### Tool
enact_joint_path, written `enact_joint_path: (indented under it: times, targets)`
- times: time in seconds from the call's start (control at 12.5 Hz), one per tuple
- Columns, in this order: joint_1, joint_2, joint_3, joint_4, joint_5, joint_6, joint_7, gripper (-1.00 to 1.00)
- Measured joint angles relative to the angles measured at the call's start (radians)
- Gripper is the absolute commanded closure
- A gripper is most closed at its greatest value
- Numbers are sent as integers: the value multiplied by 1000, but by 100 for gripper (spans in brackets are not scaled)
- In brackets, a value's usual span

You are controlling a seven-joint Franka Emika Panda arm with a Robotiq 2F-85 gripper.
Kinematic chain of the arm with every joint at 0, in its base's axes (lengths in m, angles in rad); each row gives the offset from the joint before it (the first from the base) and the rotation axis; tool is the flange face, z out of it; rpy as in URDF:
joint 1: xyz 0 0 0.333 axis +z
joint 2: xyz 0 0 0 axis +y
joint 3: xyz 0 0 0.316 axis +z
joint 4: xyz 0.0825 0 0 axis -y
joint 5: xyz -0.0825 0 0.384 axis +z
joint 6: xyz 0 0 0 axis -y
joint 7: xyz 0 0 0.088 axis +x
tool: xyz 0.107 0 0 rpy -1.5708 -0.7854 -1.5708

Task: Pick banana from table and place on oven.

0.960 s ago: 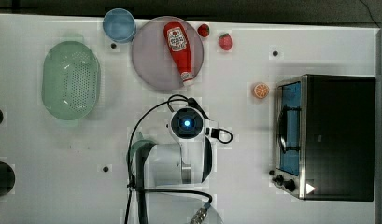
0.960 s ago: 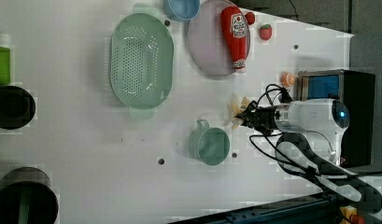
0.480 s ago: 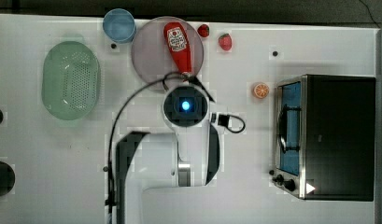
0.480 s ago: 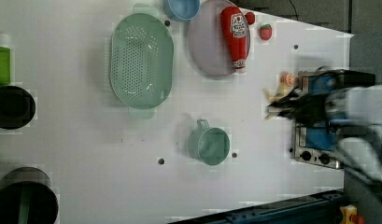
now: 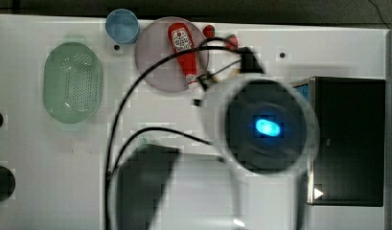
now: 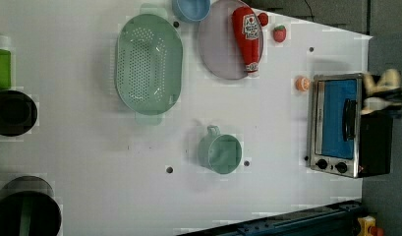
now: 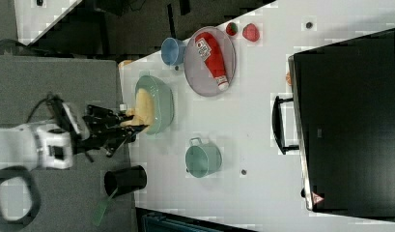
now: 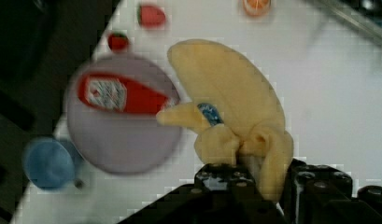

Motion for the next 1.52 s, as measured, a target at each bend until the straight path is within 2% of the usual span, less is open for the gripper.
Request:
enact_joint_path:
  times: [0.16,0.4,0.8,0.96,1.04,1.12,1.36,1.52]
  targets:
    - [2,10,-97,48,-34,3,-16,61]
    - [-32,84,-238,56,-40,-1,-130,61]
    - [-62,252,-465,0,-69,36,-470,61]
    - [-64,332,-531,8,-84,114,-629,61]
    - [-70,366,-546,15,-90,170,-692,51]
    - [-77,395,-549,19,-96,203,-734,32]
    - [-76,453,-545,37,-85,230,-822,-36]
    - [-60,453,-537,42,-41,222,-852,-81]
